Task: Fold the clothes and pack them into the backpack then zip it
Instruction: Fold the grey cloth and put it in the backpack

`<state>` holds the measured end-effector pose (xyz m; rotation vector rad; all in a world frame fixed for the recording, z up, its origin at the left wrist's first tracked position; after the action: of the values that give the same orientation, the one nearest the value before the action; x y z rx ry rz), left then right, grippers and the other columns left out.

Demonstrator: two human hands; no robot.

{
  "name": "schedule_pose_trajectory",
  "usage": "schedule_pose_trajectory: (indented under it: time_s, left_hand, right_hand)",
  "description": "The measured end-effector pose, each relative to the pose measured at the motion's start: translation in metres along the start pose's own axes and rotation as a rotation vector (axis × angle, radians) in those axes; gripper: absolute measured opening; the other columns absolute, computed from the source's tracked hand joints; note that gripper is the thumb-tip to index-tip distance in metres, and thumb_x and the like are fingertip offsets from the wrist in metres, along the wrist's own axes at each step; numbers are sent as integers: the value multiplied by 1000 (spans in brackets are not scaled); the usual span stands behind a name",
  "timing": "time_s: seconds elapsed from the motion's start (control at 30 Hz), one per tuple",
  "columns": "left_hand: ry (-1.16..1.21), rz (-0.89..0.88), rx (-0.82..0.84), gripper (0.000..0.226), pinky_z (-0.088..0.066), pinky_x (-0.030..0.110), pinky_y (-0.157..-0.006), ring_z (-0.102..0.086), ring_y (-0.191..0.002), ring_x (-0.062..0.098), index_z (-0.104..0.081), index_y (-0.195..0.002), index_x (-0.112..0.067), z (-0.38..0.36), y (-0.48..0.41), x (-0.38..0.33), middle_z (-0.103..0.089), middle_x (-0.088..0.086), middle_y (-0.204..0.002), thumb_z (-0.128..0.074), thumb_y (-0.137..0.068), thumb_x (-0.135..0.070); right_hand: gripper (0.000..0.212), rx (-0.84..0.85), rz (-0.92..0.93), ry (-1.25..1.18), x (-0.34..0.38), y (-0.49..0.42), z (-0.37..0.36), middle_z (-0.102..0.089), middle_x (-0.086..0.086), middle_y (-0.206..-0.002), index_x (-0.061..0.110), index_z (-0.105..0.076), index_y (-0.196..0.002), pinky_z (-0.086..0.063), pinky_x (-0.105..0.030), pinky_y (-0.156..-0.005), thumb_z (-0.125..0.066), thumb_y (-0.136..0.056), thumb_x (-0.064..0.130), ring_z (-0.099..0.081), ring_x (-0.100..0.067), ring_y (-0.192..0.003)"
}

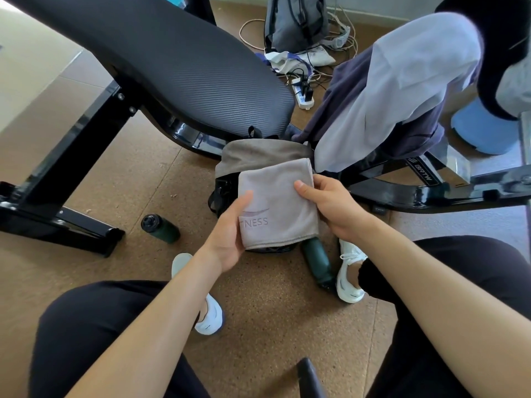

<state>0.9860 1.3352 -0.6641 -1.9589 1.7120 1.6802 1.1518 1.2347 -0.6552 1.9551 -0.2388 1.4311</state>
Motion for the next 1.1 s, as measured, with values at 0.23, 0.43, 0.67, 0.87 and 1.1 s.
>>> schedule_pose_trajectory:
  time_s: [0.23,0.43,0.67,0.87,1.1]
  left_hand:
    - [-459,-221,-248,54,-58,28,-87,-71,-107,15,-67,-122,-21,18,-10,1,-74,-3,-116,-91,-74,-23]
    - [-1199,-657,-519,56,-51,35,-64,-61,-87,18,-56,-116,-18,11,5,-14,-60,-3,-103,-86,-74,-41]
    - [-1599,-913,-459,67,-55,32,-55,-61,-100,21,-43,-151,-13,-17,14,-4,-52,5,-128,-70,-90,-21]
    - [-1732,-925,-267,83,-56,33,-67,-50,-108,26,-40,-154,-21,-33,17,7,-43,10,-142,-65,-79,-47]
    - [-1163,-849,-115,44,-53,34,-86,-51,-114,13,-65,-131,-25,-20,9,-5,-50,-5,-130,-59,-89,-35]
  right_hand:
    - [27,-100,-101,142,-10,4,0,-79,-3,-101,11,-76,-104,-62,-36,-77,-72,-93,35,-76,-21,-96]
    - [36,-151,-283,9,-21,12,-11,-78,-11,-103,6,-72,-108,-62,-38,-68,-74,-90,37,-76,-27,-92]
    - [42,-153,-330,-88,-26,10,-13,-76,-11,-111,10,-66,-124,-61,-40,-71,-58,-101,45,-73,-29,-100]
    - [73,-9,-349,-240,-26,9,-19,-72,-14,-123,17,-60,-135,-53,-53,-100,-38,-95,74,-69,-30,-115]
    - [31,16,-234,-107,-22,16,-21,-76,-7,-114,15,-69,-119,-54,-47,-98,-66,-97,37,-71,-26,-111]
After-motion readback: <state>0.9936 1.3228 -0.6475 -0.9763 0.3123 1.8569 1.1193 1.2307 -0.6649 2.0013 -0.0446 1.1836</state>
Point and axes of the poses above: each hand's wrist, its own y-axis away from the middle knuckle, its own z-axis out of the back of the hand, x = y × z, the point moved 5 cm from there along -y, towards the middle knuckle
